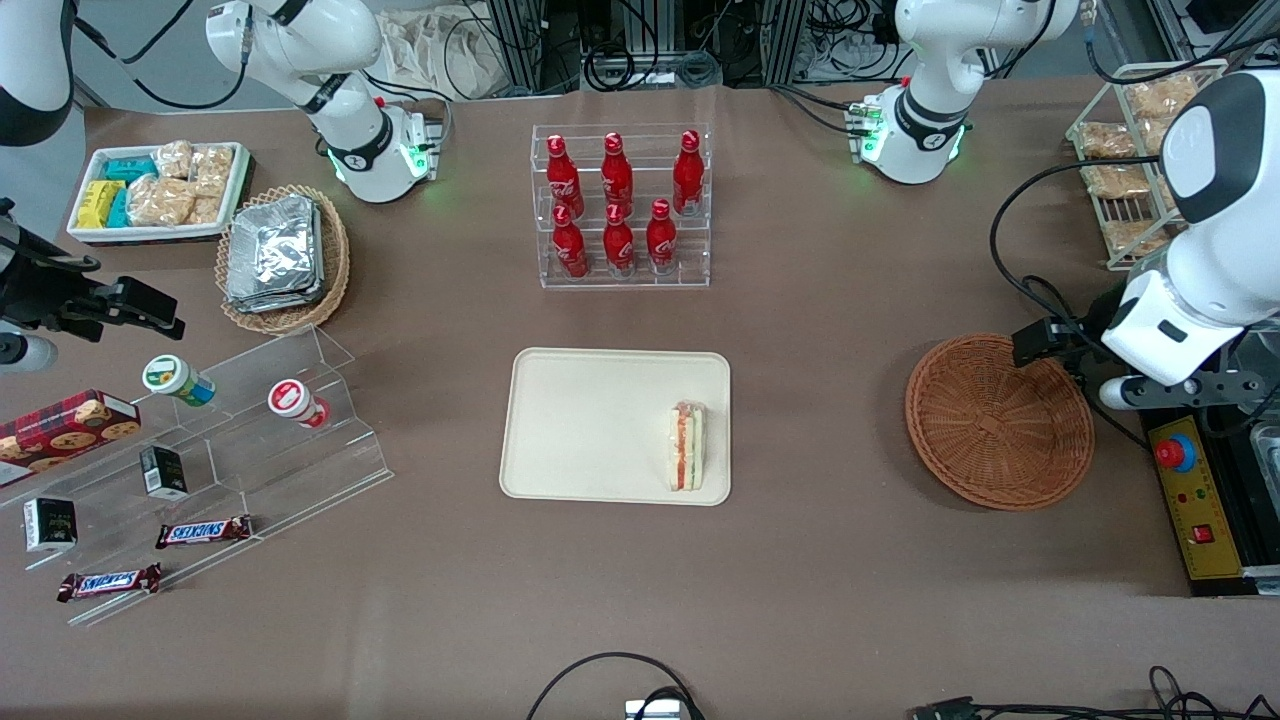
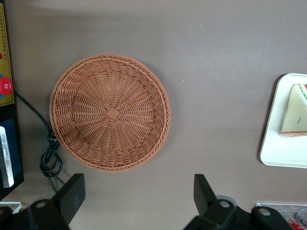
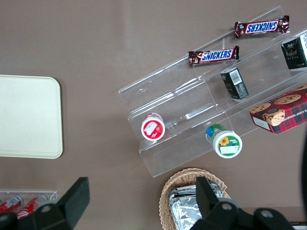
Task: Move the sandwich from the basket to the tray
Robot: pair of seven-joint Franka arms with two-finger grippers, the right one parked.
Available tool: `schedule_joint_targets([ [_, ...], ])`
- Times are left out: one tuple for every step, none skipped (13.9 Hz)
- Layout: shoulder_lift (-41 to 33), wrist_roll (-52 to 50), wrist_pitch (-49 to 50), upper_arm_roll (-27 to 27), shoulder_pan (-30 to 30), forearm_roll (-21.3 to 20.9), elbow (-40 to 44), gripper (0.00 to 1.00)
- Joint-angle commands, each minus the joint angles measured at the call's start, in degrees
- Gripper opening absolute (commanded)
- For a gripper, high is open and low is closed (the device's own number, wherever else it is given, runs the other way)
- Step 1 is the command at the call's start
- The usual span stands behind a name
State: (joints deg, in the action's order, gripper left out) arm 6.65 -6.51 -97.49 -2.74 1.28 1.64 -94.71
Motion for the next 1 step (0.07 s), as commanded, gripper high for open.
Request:
schedule_joint_targets([
  [2.65, -0.26, 2.21, -1.21, -1.19, 0.21, 5.74, 1.0],
])
